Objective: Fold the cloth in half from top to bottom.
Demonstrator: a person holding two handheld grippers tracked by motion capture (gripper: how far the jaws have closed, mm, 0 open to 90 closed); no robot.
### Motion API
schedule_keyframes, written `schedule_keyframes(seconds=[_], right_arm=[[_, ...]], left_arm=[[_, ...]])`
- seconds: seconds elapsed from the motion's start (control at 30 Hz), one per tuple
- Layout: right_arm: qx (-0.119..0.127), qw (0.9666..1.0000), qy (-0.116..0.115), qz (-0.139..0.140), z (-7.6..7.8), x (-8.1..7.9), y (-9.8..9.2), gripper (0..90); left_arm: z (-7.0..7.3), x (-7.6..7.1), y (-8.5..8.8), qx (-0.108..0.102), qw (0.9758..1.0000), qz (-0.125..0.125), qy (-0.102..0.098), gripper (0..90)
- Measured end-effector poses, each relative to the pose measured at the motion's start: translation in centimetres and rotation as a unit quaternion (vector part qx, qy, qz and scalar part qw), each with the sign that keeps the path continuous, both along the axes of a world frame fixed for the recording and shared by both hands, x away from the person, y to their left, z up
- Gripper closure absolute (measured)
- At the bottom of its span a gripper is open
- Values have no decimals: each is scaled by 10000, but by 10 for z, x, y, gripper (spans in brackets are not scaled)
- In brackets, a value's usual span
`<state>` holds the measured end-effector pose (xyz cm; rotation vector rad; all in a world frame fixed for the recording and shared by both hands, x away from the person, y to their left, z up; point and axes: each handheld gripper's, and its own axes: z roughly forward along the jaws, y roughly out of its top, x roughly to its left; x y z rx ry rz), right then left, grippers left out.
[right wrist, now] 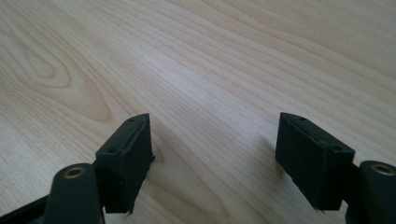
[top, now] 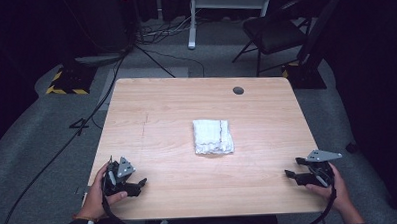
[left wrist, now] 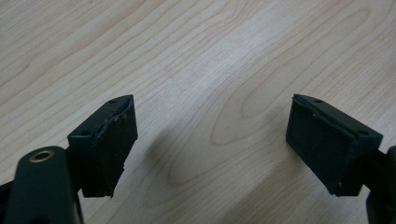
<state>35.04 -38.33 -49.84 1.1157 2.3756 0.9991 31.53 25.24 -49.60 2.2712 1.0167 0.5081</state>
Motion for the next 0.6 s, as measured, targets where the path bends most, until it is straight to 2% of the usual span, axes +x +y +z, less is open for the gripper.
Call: schedule_keyframes(seconds=[0.1, 0.13, 0.17, 0.23, 0.6], right_arm=[[53, 9998, -100, -152, -2, -4, -6, 248], [44, 9996, -126, -230, -3, -5, -7, 224], [59, 9995, -121, -282, -4, -5, -8, 220], [114, 9993, -177, -315, -5, -6, -8, 216], [100, 9991, -166, -373, -5, -5, -7, 208]], left_arm=[[-4, 0, 9, -271, 9996, 13, 50, 171], [-8, 0, 13, -518, 9986, 55, 98, 171], [-8, 0, 14, -592, 9980, 152, 178, 168], [-8, 0, 14, -592, 9979, 182, 180, 165], [-8, 0, 15, -599, 9979, 206, 161, 164]])
